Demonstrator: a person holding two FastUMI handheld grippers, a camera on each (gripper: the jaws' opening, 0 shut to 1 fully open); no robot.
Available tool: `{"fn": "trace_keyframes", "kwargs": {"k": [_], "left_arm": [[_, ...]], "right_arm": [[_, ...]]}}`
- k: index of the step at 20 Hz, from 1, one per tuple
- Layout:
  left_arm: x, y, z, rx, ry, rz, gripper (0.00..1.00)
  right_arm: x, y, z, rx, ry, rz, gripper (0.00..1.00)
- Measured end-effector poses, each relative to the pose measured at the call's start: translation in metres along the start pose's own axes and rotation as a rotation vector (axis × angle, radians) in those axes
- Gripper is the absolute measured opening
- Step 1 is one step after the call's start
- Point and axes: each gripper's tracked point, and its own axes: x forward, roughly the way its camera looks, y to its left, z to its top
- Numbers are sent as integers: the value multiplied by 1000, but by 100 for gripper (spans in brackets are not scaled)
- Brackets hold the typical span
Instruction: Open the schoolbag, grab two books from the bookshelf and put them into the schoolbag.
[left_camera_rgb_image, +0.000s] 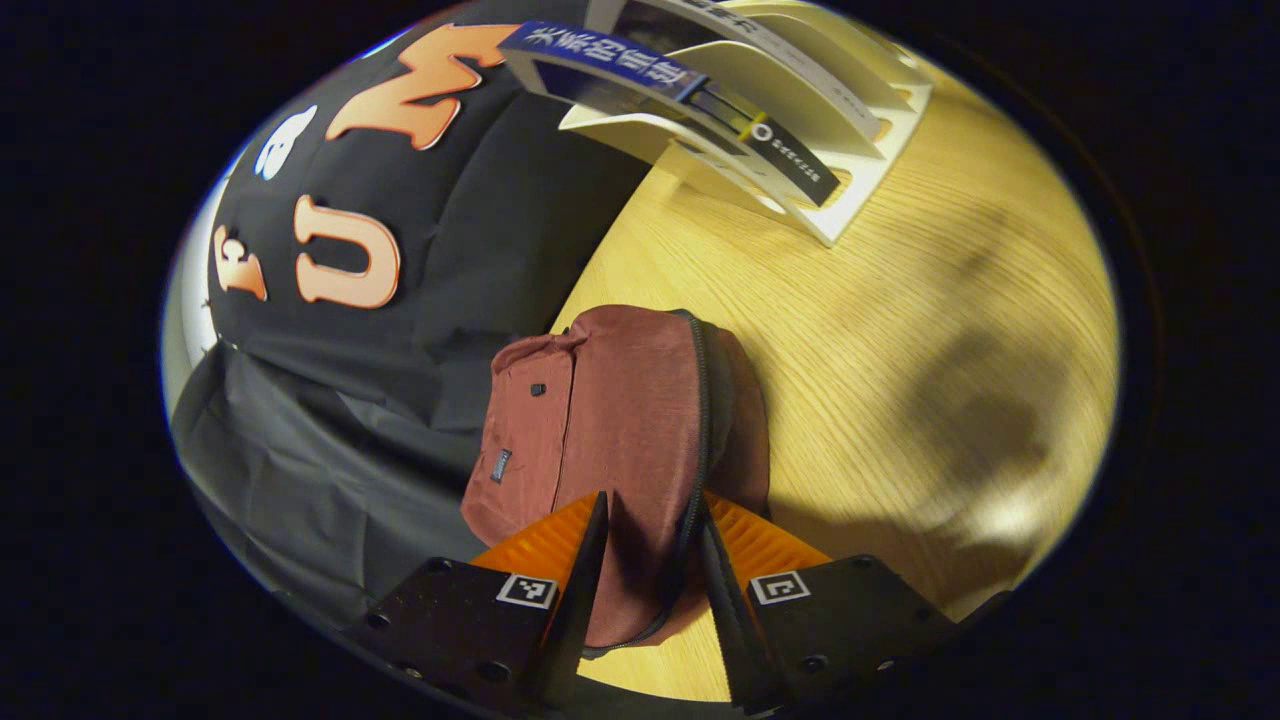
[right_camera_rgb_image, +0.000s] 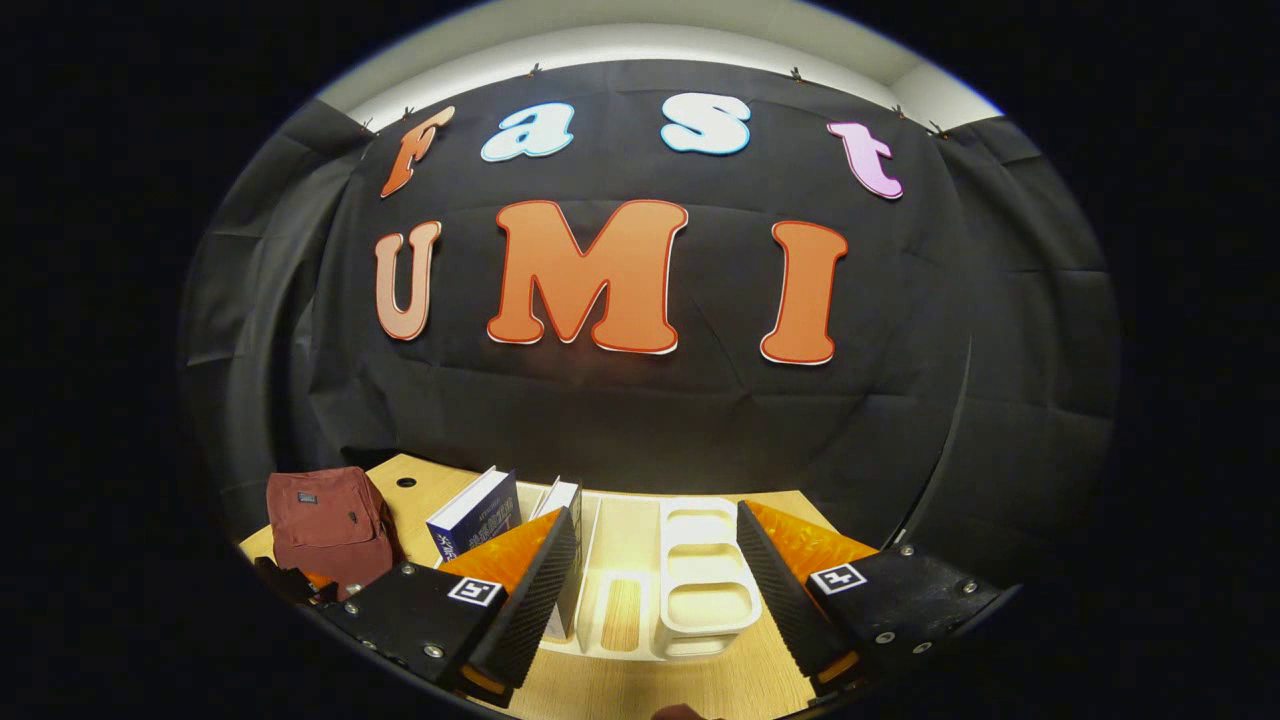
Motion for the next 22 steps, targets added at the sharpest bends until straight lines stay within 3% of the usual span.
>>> {"fn": "trace_keyframes", "kwargs": {"k": [2, 3, 4, 5, 6, 7, 9, 11, 13, 14, 16, 17, 22], "left_arm": [[-4, -1, 1, -13, 9, -18, 52], [-8, 4, 2, -19, 14, -13, 55], [-8, 11, 4, -27, 19, -13, 34], [-12, 19, 5, -44, 14, -5, 30], [-15, 28, 7, -55, 8, 7, 15], [-16, 38, 10, -62, 3, 22, 28], [-13, 48, 13, -56, -8, 32, 28], [-1, 37, 3, -43, 42, -11, 27], [10, 32, -6, -16, 71, -16, 34], [13, 34, -3, -8, 65, -4, 21], [8, 46, 0, -12, 52, 17, 29], [7, 49, 3, -22, 50, 9, 10], [2, 89, 10, -108, 44, -16, 6]], "right_arm": [[-1, -6, 0, 1, -4, -3, 96], [-2, -10, -1, 1, -4, -5, 95], [-3, -13, -1, 2, -7, -8, 96], [-3, -15, -1, 3, -9, -8, 96], [-3, -17, -1, 3, -10, -10, 95], [-3, -19, -1, 5, -12, -9, 96], [-4, -20, -1, 9, -14, -6, 96], [-5, -19, -1, 13, -17, 1, 96], [-6, -20, 2, 14, -27, 4, 96], [-7, -21, 3, 11, -30, 6, 96], [-10, -26, 6, 0, -42, 2, 96], [-10, -25, 5, -1, -40, 5, 95], [-12, -26, 6, -17, -39, 13, 95]]}}
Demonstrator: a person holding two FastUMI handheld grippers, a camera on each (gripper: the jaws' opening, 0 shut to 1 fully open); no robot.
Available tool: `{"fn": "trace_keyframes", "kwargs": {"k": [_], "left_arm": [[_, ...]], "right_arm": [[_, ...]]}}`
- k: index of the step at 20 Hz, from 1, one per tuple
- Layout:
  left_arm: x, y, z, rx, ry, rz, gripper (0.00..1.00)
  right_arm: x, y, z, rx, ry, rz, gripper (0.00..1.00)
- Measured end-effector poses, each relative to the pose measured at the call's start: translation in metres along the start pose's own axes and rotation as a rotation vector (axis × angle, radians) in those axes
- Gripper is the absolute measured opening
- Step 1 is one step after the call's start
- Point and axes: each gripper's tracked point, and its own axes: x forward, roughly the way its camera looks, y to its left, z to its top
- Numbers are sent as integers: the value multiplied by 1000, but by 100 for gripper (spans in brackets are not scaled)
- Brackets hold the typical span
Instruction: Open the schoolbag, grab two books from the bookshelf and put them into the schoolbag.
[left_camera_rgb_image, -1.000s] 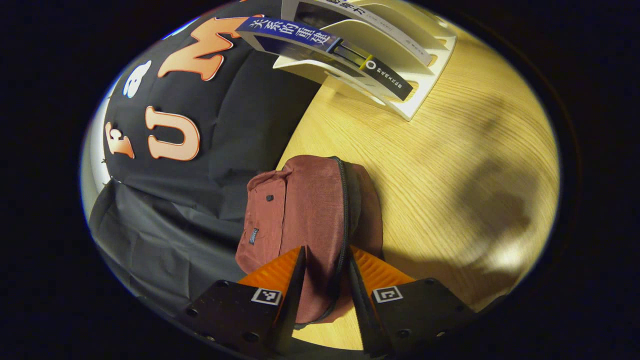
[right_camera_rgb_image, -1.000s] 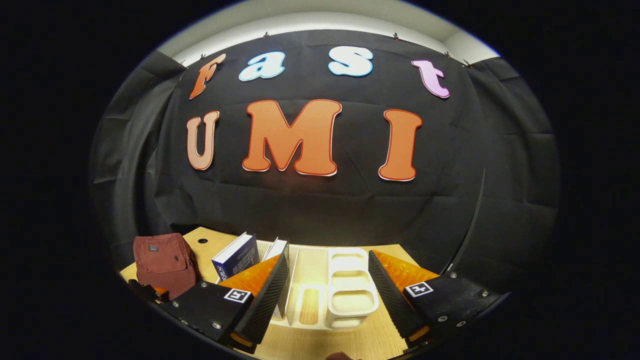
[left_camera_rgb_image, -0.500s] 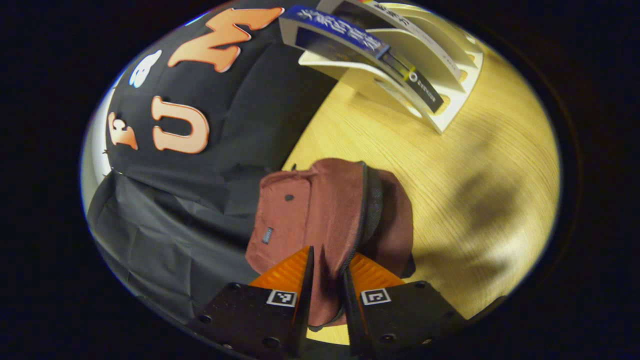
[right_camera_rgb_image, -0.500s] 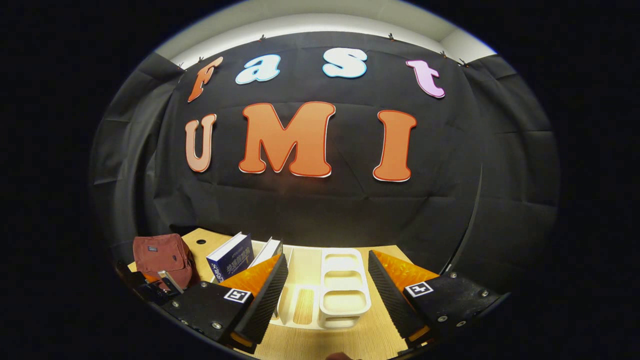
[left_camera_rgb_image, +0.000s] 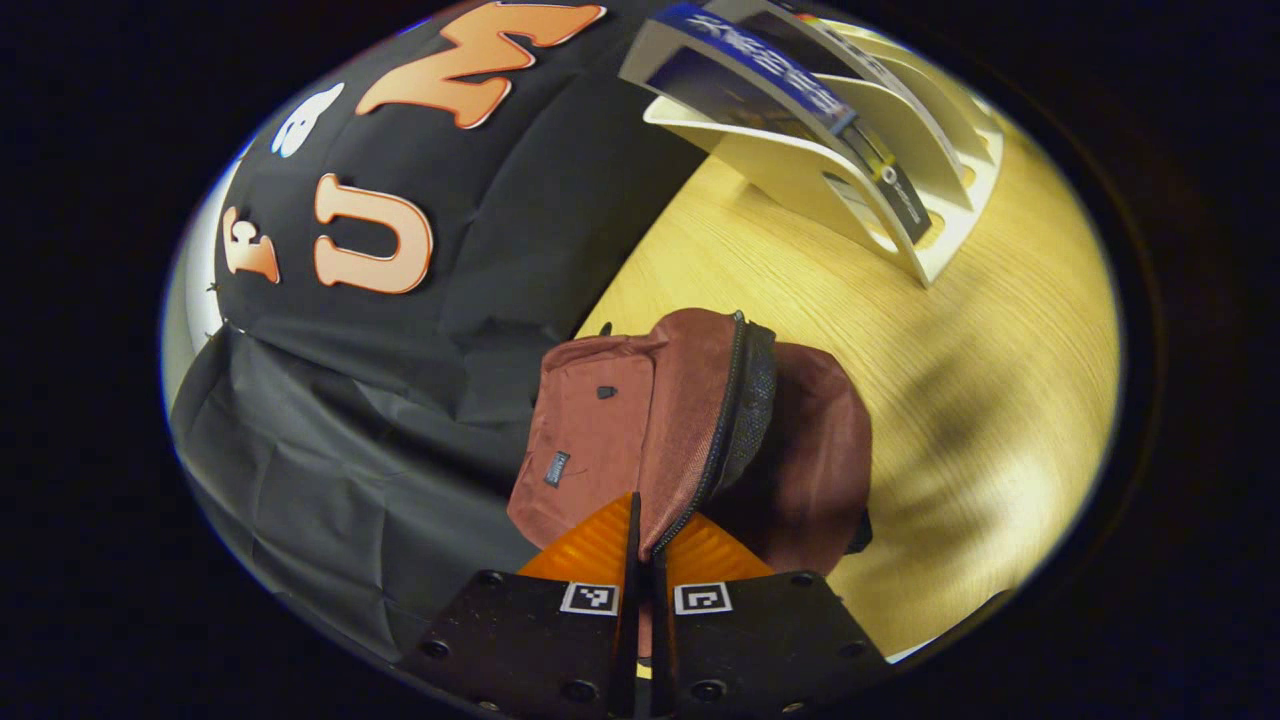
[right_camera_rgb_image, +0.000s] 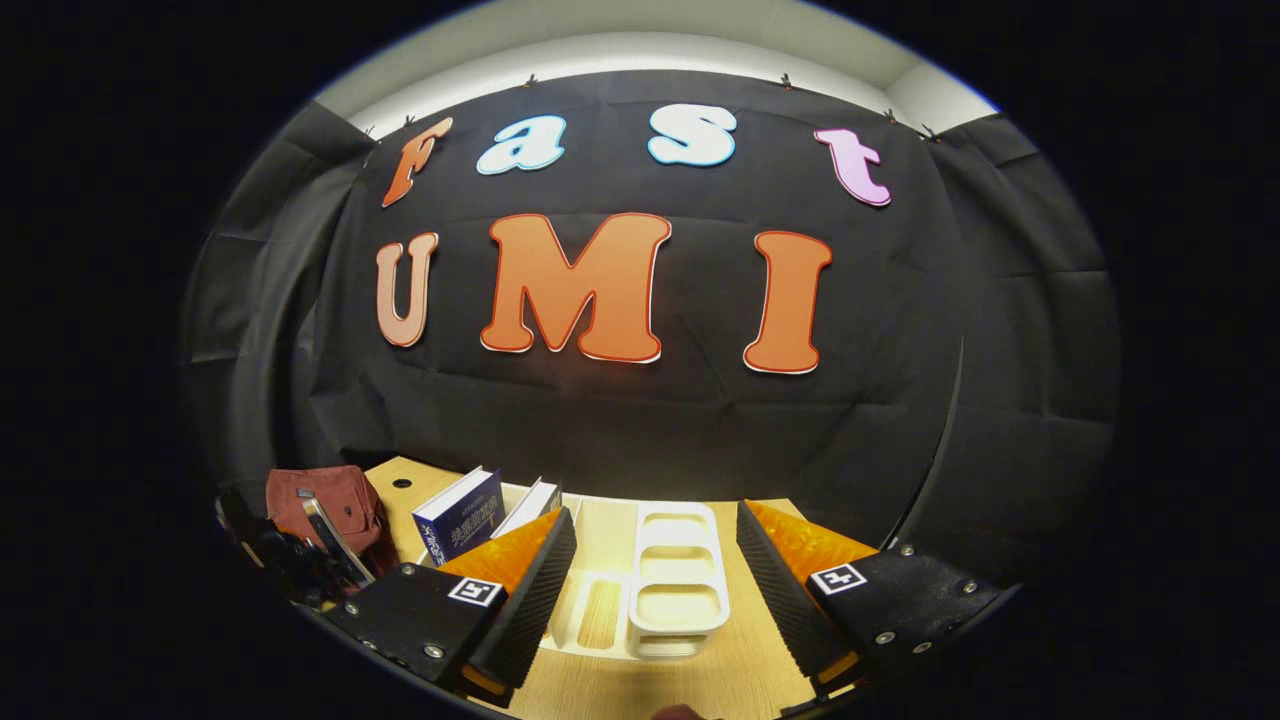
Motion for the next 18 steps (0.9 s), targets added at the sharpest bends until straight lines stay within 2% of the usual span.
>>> {"fn": "trace_keyframes", "kwargs": {"k": [6, 12, 18], "left_arm": [[-6, 43, 15, -73, -20, -131, 6], [-6, 88, 27, -122, -91, -309, 6], [6, 133, 37, -159, -166, -473, 6]], "right_arm": [[9, 21, 10, -23, 28, 39, 95], [25, 76, 23, -36, 108, 42, 95], [55, 137, 27, -100, 225, 52, 96]]}}
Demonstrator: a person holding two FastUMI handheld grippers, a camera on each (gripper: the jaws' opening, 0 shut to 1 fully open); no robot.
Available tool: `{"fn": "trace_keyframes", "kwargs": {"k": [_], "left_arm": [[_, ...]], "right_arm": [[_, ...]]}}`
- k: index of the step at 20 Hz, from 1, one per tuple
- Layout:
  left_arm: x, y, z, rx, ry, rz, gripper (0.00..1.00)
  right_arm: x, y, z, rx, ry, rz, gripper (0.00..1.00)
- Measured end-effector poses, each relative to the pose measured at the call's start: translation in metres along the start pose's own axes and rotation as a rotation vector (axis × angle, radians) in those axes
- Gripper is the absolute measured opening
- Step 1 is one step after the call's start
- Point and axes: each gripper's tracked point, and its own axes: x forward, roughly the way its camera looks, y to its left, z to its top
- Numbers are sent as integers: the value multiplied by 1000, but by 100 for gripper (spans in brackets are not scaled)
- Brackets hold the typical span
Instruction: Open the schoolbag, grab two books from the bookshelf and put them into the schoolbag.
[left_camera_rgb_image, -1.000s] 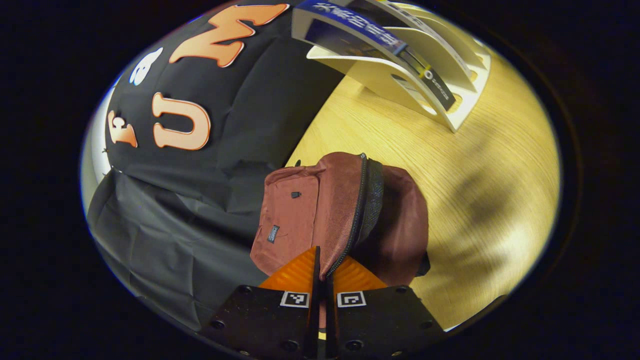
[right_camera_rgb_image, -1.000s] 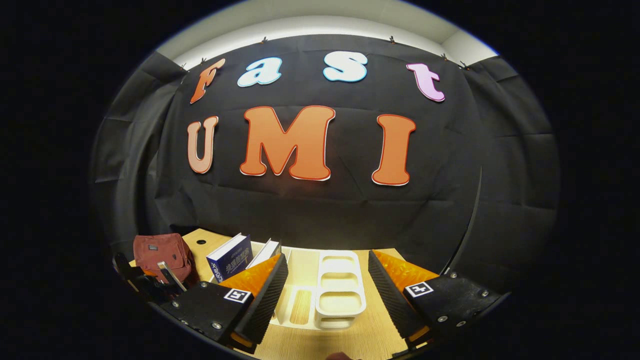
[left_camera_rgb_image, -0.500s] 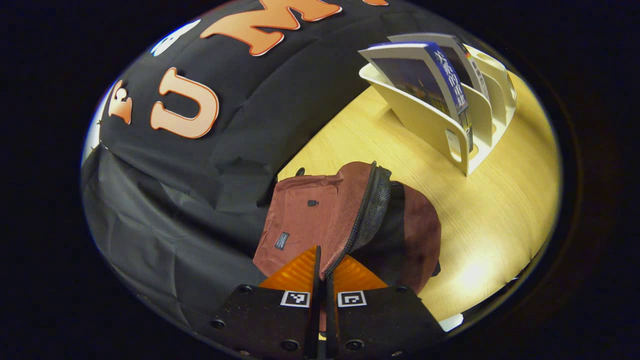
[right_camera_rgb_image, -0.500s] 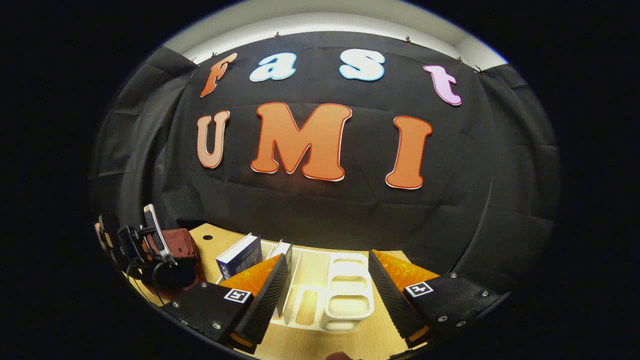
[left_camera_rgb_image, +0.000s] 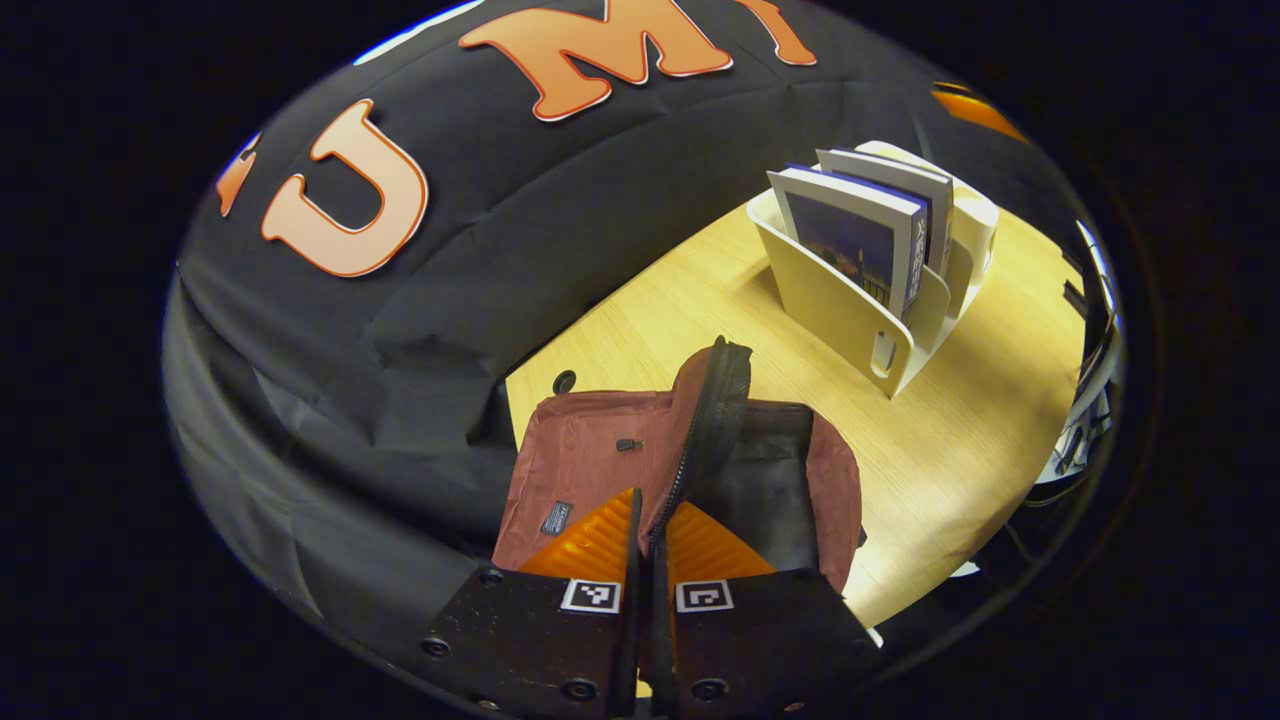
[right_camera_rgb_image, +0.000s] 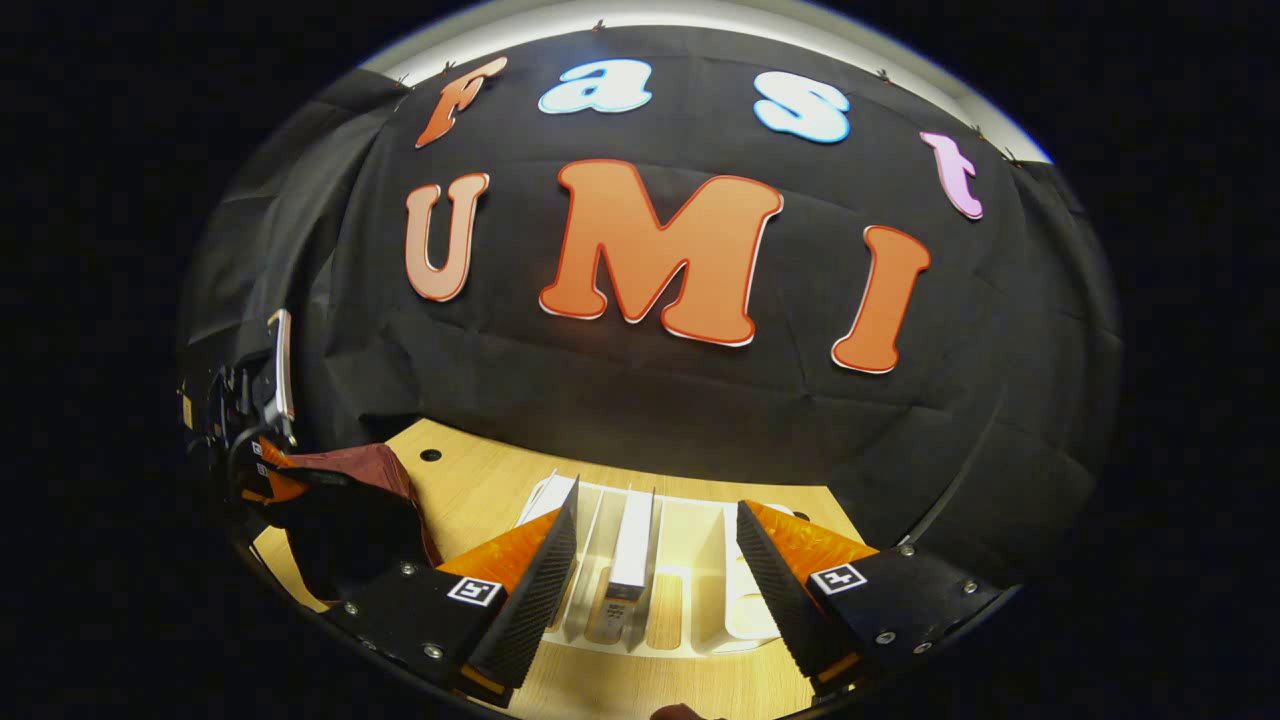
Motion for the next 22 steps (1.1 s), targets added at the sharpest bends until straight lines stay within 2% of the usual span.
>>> {"fn": "trace_keyframes", "kwargs": {"k": [4, 13, 18, 22], "left_arm": [[-1, 26, 4, -29, -28, -84, 4], [-7, 60, 8, -69, -37, -259, 4], [-3, 76, 17, -60, -16, -295, 4], [-6, 68, 24, -23, -15, -328, 4]], "right_arm": [[21, 44, -3, 48, 112, 73, 96], [63, 77, -19, 123, 385, 80, 96], [89, 91, -43, 115, 598, 94, 97], [109, 98, -73, 98, 757, 94, 97]]}}
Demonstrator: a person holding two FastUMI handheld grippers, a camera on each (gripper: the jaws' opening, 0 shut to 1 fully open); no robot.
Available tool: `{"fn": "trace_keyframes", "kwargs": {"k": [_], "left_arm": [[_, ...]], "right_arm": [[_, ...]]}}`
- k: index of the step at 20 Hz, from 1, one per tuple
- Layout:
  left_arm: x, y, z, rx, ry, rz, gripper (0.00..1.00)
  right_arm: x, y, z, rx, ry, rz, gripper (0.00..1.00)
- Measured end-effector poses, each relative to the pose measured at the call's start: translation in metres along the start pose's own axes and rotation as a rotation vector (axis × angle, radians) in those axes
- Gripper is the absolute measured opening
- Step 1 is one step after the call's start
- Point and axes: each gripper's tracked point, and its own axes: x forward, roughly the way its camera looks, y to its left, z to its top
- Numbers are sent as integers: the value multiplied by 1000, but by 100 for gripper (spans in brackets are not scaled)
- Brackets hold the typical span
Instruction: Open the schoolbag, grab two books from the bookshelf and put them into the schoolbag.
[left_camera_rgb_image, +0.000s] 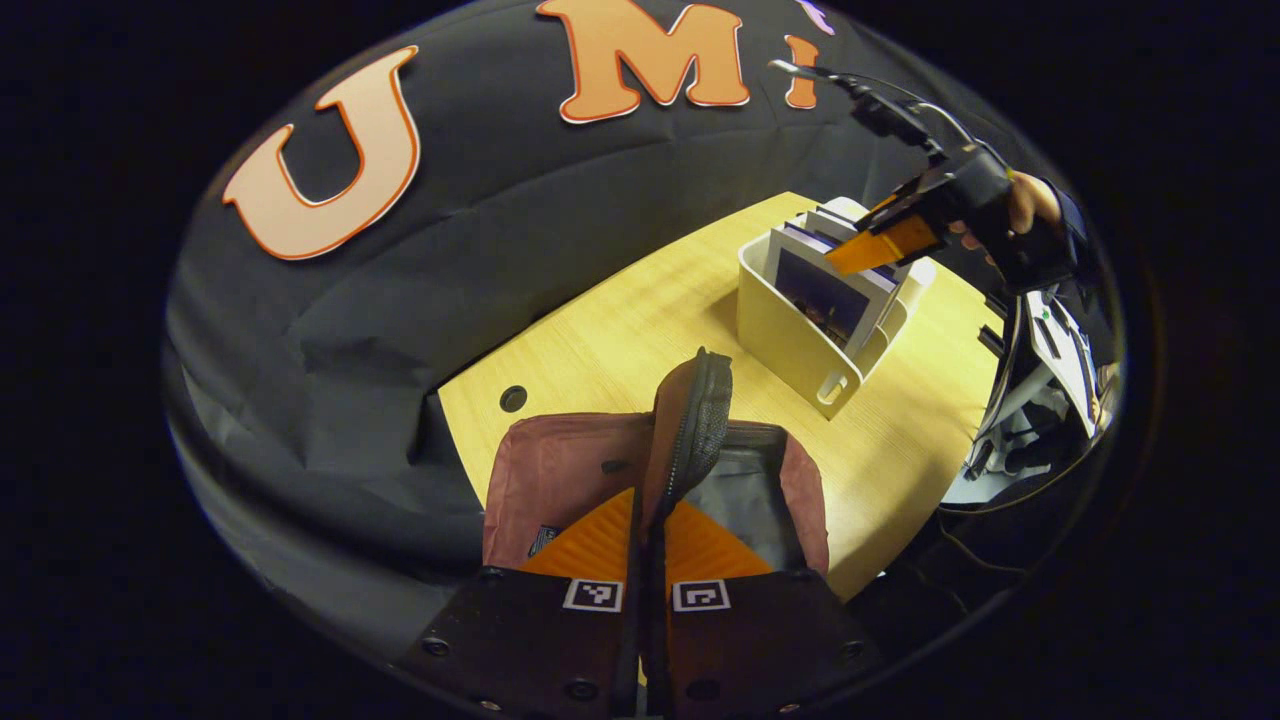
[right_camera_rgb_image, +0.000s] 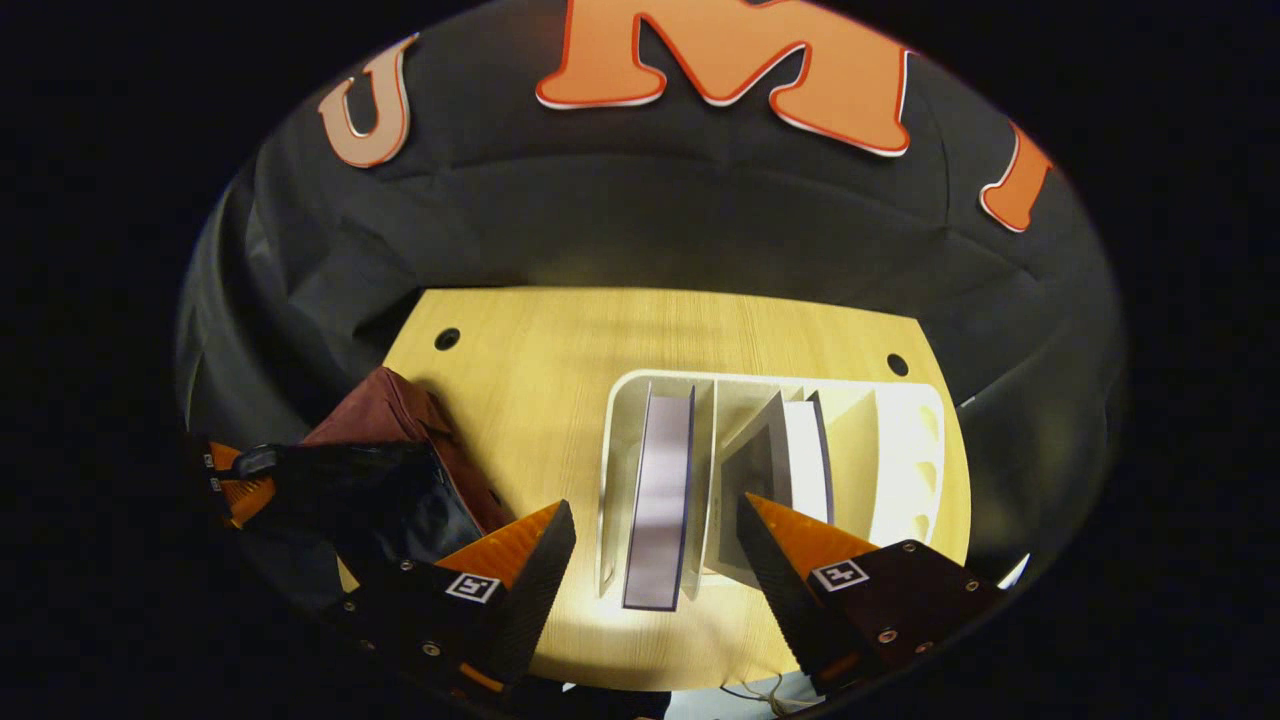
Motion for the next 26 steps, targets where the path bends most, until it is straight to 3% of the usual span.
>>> {"fn": "trace_keyframes", "kwargs": {"k": [4, 11, 13, 16, 26], "left_arm": [[2, 0, 2, 3, 1, -12, 4], [5, 0, -3, -12, 10, -14, 4], [3, 1, -4, -12, 11, -12, 4], [4, -1, -5, -18, 13, -11, 4], [5, -8, -4, 7, 26, -9, 4]], "right_arm": [[33, -3, -10, -5, 141, -22, 94], [69, 1, -22, -19, 275, -44, 84], [74, -2, -25, -8, 303, -64, 72], [71, -2, -28, 45, 339, -62, 42], [-19, -18, 2, 103, 210, 19, 39]]}}
